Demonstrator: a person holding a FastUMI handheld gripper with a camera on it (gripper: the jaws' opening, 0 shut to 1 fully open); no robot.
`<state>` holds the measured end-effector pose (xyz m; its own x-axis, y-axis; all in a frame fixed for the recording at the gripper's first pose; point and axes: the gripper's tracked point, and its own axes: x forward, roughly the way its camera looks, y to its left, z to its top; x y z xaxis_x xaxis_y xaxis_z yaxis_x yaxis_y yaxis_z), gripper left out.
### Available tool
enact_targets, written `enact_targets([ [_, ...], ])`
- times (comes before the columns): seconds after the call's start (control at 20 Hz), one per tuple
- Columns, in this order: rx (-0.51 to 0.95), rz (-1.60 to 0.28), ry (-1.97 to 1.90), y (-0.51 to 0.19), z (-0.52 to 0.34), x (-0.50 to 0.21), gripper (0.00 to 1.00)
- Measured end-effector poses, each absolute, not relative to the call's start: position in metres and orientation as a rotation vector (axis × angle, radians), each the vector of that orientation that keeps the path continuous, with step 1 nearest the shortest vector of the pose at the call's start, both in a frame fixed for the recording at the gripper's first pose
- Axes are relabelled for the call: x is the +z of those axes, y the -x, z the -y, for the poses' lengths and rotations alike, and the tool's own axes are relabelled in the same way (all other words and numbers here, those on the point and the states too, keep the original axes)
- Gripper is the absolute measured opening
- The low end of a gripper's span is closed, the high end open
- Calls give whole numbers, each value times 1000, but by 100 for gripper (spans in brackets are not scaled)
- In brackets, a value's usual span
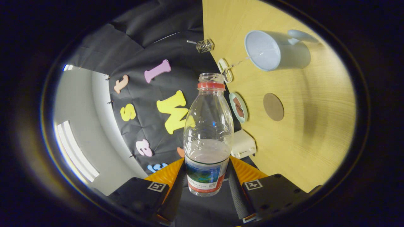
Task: Take the bottle from table, then pour the juice into the cup, finally place the bottle on the coaster
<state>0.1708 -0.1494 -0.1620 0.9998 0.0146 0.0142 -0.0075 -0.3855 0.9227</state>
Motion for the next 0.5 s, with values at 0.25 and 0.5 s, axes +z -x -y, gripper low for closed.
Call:
enact_targets([
  [0.25, 26, -2, -2004, -173, 150, -158, 74],
  [0.5, 36, 9, -2042, -172, 153, -150, 74],
])
